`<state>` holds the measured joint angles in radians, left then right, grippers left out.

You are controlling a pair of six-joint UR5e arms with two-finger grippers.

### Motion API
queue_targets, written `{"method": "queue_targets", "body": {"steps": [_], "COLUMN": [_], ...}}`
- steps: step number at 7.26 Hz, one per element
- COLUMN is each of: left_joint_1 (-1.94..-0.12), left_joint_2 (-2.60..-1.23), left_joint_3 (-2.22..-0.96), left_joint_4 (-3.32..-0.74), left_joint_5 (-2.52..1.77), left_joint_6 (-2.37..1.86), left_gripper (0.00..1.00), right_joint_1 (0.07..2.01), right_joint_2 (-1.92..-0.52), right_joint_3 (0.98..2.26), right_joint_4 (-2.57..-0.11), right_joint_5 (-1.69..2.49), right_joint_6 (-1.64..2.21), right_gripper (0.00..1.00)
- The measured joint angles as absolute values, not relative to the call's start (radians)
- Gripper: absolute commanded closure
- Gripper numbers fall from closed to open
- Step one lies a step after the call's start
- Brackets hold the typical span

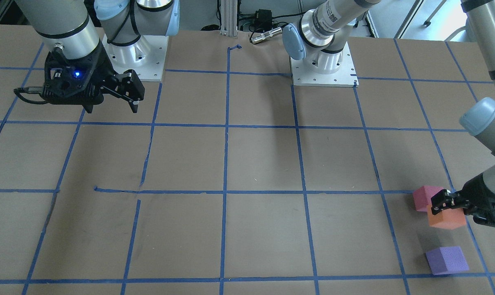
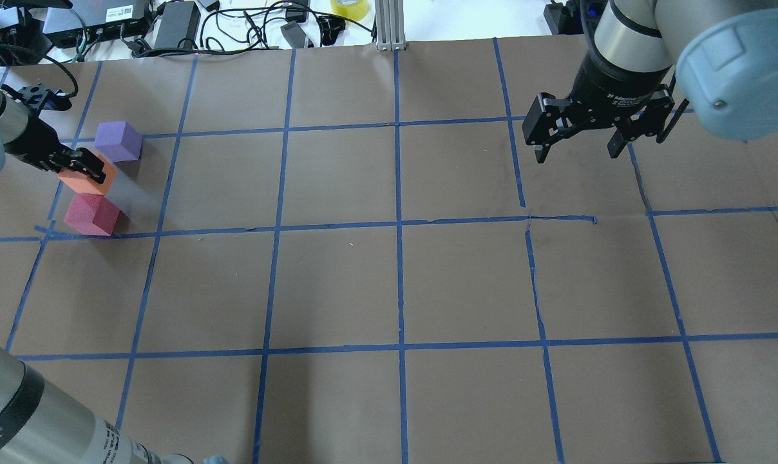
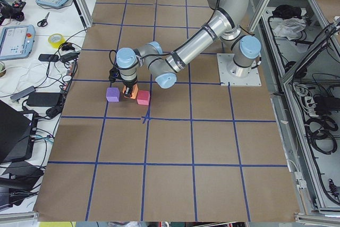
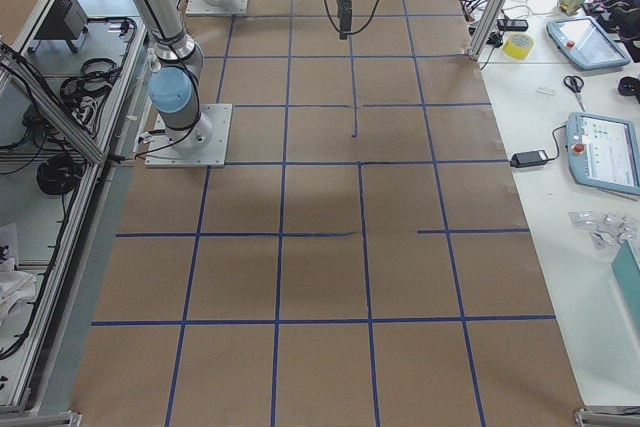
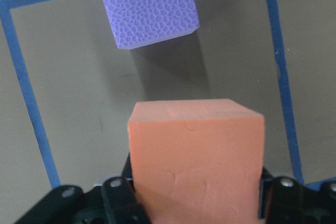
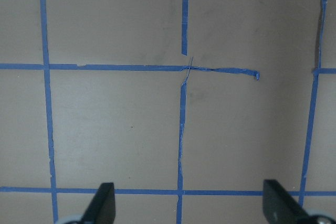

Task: Arrange blocks in a line
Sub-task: 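Carry the orange cube with the left gripper and set it beside the pink cube, then open the left gripper and raise it away from the orange cube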

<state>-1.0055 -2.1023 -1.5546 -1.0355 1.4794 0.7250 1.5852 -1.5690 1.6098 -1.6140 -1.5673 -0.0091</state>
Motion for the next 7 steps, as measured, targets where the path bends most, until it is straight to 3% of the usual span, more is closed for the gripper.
{"method": "queue_targets", "body": {"steps": [2, 3, 5, 6, 7], "left_joint_1": [-1.005, -1.005, -1.004, -1.004, -1.003], "left_joint_2": [-2.117, -2.129, -2.162, -2.170, -2.175], "left_joint_3": [-1.559, -1.565, -1.589, -1.600, -1.607], "left_joint_4": [-1.032, -1.013, -0.930, -0.895, -0.879], "left_joint_5": [1.481, 1.481, 1.481, 1.481, 1.479], "left_joint_6": [0.708, 0.707, 0.709, 0.709, 0.704], "left_gripper": [1.00, 0.52, 0.24, 0.00, 0.00], "right_joint_1": [1.585, 1.587, 1.587, 1.587, 1.587], "right_joint_2": [-1.578, -1.581, -1.585, -1.586, -1.587], "right_joint_3": [1.599, 1.597, 1.596, 1.598, 1.600], "right_joint_4": [-1.623, -1.622, -1.623, -1.621, -1.623], "right_joint_5": [-1.558, -1.559, -1.563, -1.566, -1.570], "right_joint_6": [0.004, 0.013, 0.017, 0.014, 0.008], "right_gripper": [0.00, 0.00, 0.00, 0.00, 0.00]}}
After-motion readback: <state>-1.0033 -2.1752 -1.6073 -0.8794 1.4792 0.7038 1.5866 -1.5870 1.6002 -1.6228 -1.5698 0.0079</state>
